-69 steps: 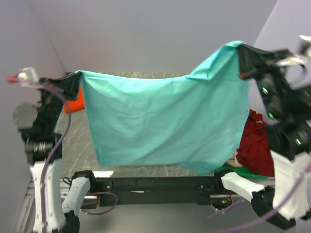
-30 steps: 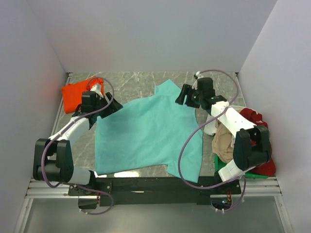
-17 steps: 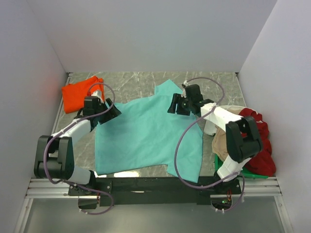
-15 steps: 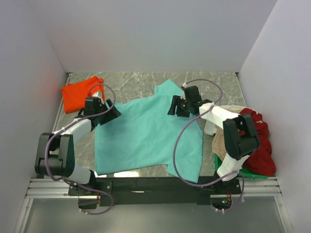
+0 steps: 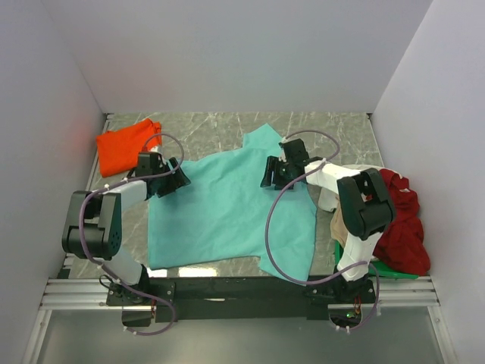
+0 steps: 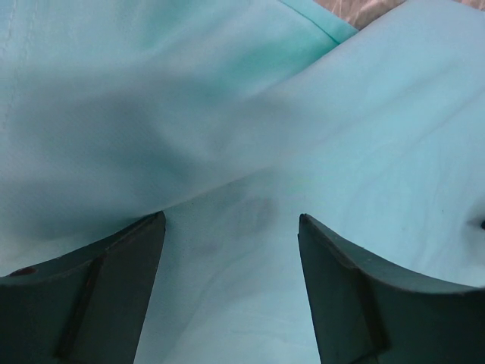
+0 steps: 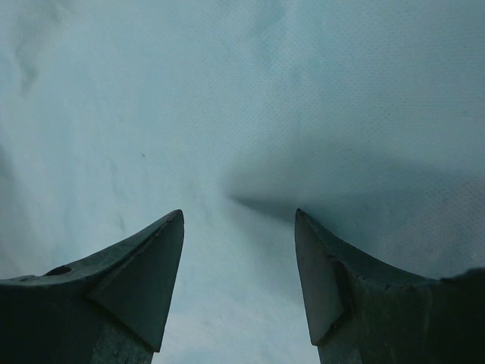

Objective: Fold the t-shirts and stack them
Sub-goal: Flatten the tshirt out

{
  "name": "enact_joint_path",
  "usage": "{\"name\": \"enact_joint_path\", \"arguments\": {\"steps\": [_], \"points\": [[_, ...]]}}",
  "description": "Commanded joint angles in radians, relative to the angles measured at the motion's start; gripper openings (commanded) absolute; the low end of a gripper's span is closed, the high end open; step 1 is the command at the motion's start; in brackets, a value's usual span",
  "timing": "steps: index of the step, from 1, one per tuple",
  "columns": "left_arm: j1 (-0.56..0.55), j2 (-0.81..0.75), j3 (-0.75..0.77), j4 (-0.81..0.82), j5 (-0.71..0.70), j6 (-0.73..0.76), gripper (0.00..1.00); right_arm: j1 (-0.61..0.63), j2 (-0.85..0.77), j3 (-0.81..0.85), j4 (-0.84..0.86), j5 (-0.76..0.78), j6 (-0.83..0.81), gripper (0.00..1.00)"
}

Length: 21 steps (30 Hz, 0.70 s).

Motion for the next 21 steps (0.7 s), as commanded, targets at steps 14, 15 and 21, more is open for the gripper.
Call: {"name": "enact_joint_path", "arguments": {"steps": [14, 15, 21], "points": [[-0.073, 0.176, 0.136, -0.031, -0.007, 0.007, 0.78, -0.098, 0.031, 0.004, -0.01, 0.016, 0.017, 0.67], [-0.076, 0.188, 0.145, -0.034, -0.005, 0.007, 0.78, -0.103, 0.029, 0.003, -0.016, 0.016, 0.014, 0.67], [-0.083, 0.251, 0.266, -0.069, -0.004, 0.008, 0.79, -0.128, 0.031, 0.012, -0.024, 0.019, 0.009, 0.67]]}}
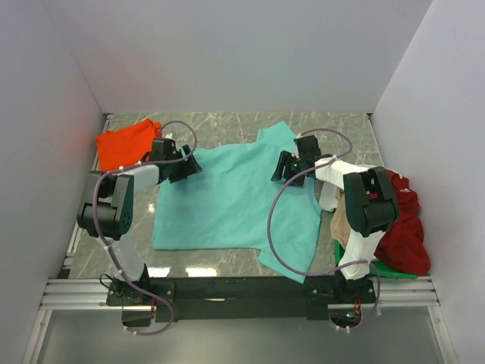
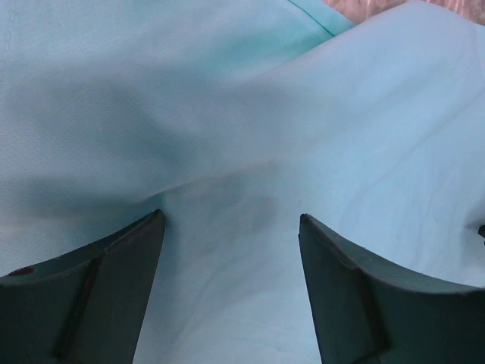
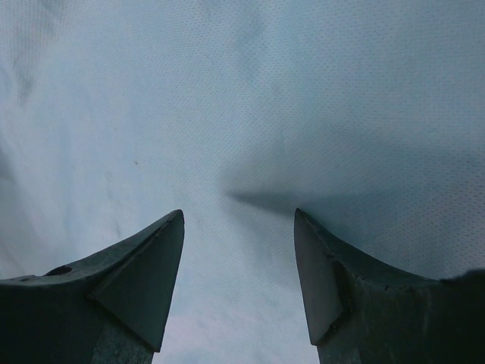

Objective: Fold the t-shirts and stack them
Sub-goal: Flatten the tshirt out

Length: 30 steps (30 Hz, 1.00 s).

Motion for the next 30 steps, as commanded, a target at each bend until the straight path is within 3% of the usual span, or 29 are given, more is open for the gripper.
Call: {"name": "enact_joint_path", "arguments": {"steps": [1, 9, 30], "points": [[-0.006, 0.068, 0.067, -0.085, -0.003, 0.01, 0.79, -0.022, 0.009, 0.004, -0.023, 0.025, -0.009, 0.67], [-0.006, 0.189, 0.248, -0.154, 0.02, 0.03, 0.79, -0.056, 0.061, 0.085, -0.049, -0.007, -0.014, 0.67], [0.001, 0.39, 0.541, -0.249, 0.034, 0.036, 0.8, -0.114, 0.286, 0.4, -0.164, -0.064, -0.035, 0.67]]}}
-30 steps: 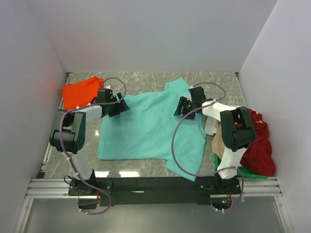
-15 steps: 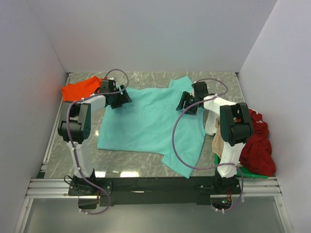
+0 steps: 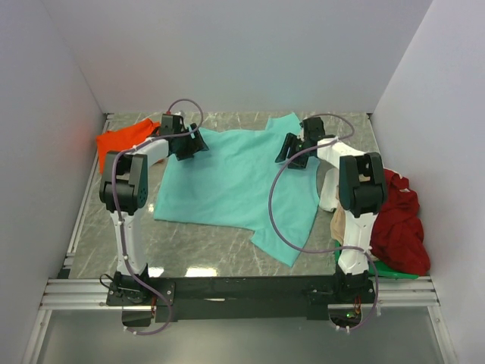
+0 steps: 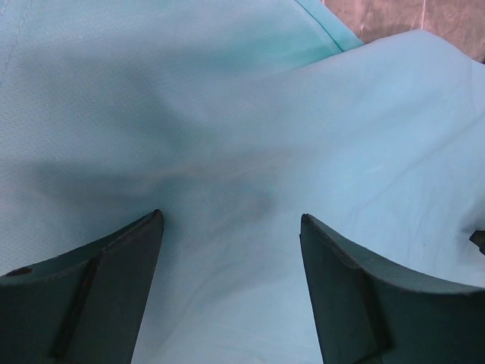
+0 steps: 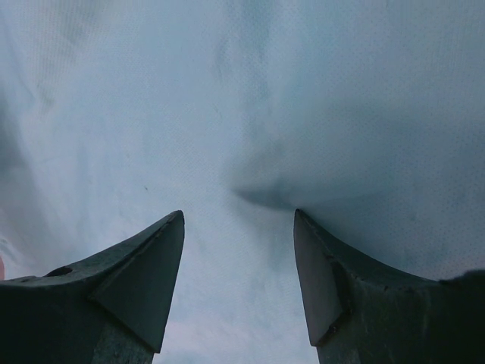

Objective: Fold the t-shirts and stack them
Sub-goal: Flatten the tshirt out

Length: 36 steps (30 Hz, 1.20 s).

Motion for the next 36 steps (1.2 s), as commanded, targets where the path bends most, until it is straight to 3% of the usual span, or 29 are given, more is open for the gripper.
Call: {"name": "enact_joint_path", "arguments": {"steps": [1, 10, 19, 23, 28, 36], "points": [[0.005, 0.056, 0.038, -0.069, 0.003, 0.03, 0.8, -0.017, 0.053, 0.074, -0.052, 0.003, -0.028, 0.67], [0.007, 0.084, 0.106, -0.076, -0.008, 0.038, 0.8, -0.028, 0.094, 0.186, -0.088, -0.052, -0.046, 0.66], [-0.007, -0.172, -0.009, -0.017, -0.121, 0.038, 0.8, -0.03, -0.045, 0.252, -0.138, -0.063, -0.1, 0.65], [-0.009, -0.351, -0.189, 0.013, -0.183, 0.015, 0.79, -0.03, -0.143, 0.2, -0.129, -0.067, -0.104, 0.66], [-0.009, -0.511, -0.397, 0.015, -0.239, -0.013, 0.77, -0.03, -0.265, 0.007, -0.06, -0.098, -0.088, 0.65], [-0.022, -0.902, -0.802, -0.057, -0.472, -0.138, 0.67, -0.03, -0.435, -0.245, 0.056, -0.161, -0.057, 0.64]]}}
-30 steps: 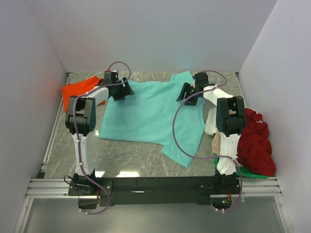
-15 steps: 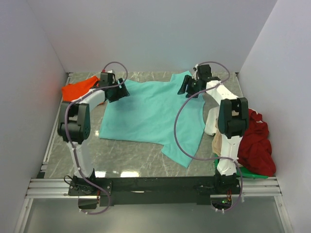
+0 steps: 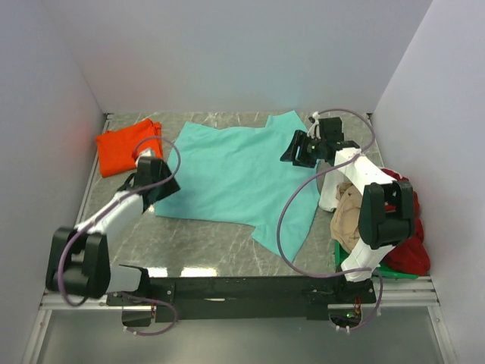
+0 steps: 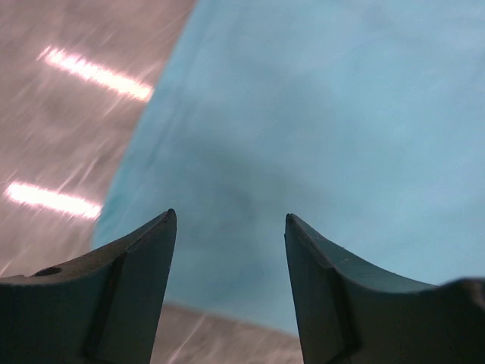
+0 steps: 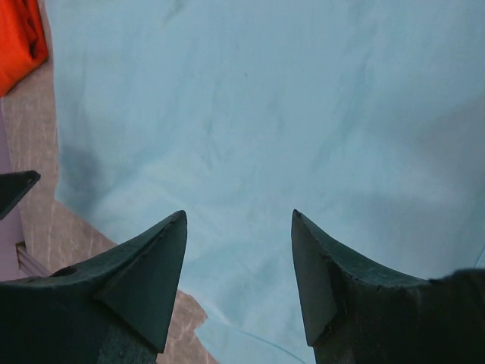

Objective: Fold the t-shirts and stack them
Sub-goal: Flatten the tshirt out

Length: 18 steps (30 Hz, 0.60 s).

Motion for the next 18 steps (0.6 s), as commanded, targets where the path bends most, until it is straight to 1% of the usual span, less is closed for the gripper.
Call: {"name": "enact_joint_path", "arguments": {"steps": [1, 2, 3, 4, 6, 8, 9, 10, 12, 16, 18], "points": [[-0.009, -0.186, -0.112, -0.058, -0.171, -0.091, 0.64, -0.006, -0.071, -0.076, 0.086, -0.062, 0.013, 0.64], [-0.009, -0.262, -0.155, -0.104, -0.24, -0.106, 0.63, -0.007, -0.085, -0.088, 0.096, -0.068, 0.016, 0.64], [-0.009, -0.301, -0.171, -0.132, -0.268, -0.132, 0.61, -0.006, -0.09, -0.106, 0.1, -0.074, 0.014, 0.64], [-0.009, -0.374, -0.204, -0.146, -0.287, -0.141, 0.59, -0.007, -0.097, -0.114, 0.104, -0.082, 0.013, 0.64], [-0.009, -0.44, -0.229, -0.19, -0.311, -0.171, 0.58, -0.004, -0.102, -0.128, 0.104, -0.088, 0.008, 0.64], [-0.009, -0.508, -0.263, -0.201, -0.311, -0.192, 0.57, -0.004, -0.1, -0.131, 0.1, -0.097, 0.005, 0.64], [-0.009, -0.522, -0.274, -0.188, -0.276, -0.194, 0.57, -0.003, -0.1, -0.136, 0.1, -0.097, 0.007, 0.63], [-0.009, -0.522, -0.28, -0.194, -0.271, -0.201, 0.54, 0.0, -0.103, -0.139, 0.101, -0.099, 0.005, 0.63], [-0.008, -0.501, -0.283, -0.201, -0.252, -0.209, 0.46, 0.0, -0.108, -0.146, 0.104, -0.107, 0.005, 0.63], [-0.005, -0.383, -0.275, -0.188, -0.224, -0.206, 0.41, 0.002, -0.125, -0.159, 0.097, -0.094, -0.012, 0.63], [0.006, -0.35, -0.274, -0.183, -0.215, -0.197, 0.39, 0.002, -0.128, -0.162, 0.09, -0.078, -0.016, 0.63]]}}
